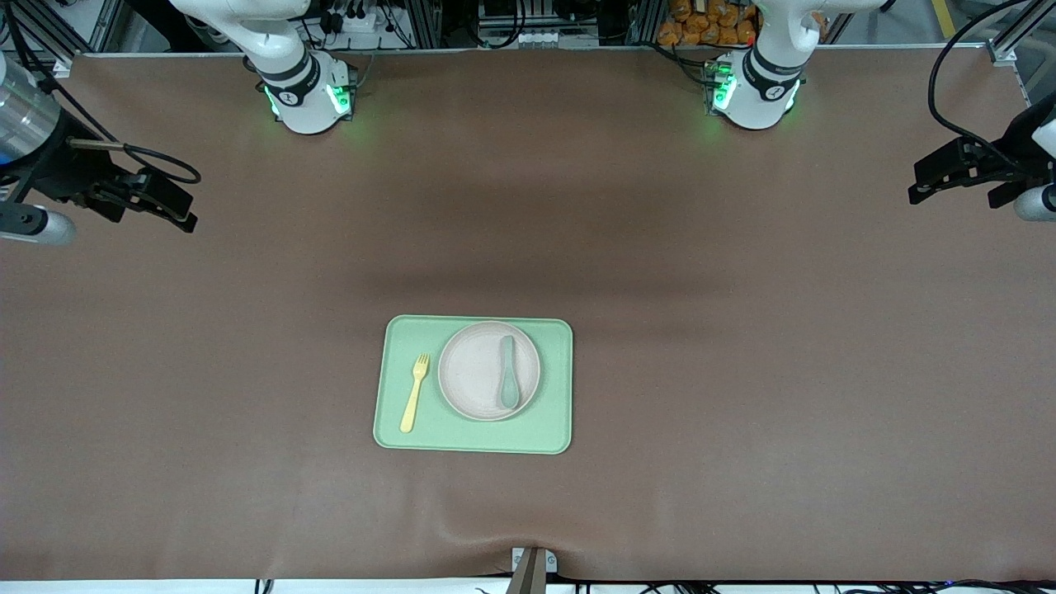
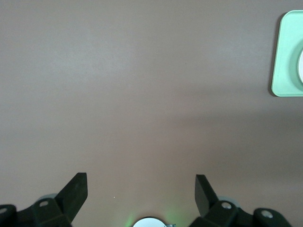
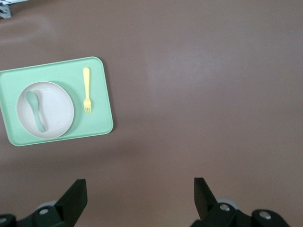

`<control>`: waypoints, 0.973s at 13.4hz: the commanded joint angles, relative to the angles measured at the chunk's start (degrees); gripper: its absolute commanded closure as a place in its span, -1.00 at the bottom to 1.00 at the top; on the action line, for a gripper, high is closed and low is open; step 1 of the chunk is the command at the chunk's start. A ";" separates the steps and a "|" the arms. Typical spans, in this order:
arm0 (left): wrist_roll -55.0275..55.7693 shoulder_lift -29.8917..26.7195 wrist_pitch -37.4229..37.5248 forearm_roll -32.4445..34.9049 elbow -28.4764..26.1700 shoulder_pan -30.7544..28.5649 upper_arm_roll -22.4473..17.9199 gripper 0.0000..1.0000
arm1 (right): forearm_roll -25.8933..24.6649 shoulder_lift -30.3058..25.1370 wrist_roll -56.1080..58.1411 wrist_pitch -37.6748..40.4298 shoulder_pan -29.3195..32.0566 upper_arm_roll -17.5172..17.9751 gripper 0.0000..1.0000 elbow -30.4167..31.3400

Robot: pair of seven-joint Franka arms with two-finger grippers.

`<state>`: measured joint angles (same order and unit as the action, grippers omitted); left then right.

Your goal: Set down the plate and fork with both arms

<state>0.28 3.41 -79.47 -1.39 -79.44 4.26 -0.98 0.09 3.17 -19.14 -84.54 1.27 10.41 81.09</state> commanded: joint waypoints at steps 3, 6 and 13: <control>-0.72 -0.15 -0.16 -0.63 0.34 -0.13 -0.07 -1.00 | 0.08 -7.03 14.45 -3.70 -2.76 -8.54 -1.00 9.71; -0.72 -0.15 -0.16 -0.63 0.34 -0.13 -0.07 -1.00 | 0.08 -7.21 15.63 -2.82 -3.11 -8.92 -1.00 9.71; -0.72 -0.15 -0.16 -0.72 0.34 -0.13 -0.07 -1.00 | -0.62 -2.90 16.95 -2.65 -2.94 -9.00 -1.00 2.67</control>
<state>0.28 3.41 -79.47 -1.39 -79.44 4.26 -0.98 0.11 -1.18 -3.06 -88.01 -1.05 1.99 86.08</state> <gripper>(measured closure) 0.000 0.000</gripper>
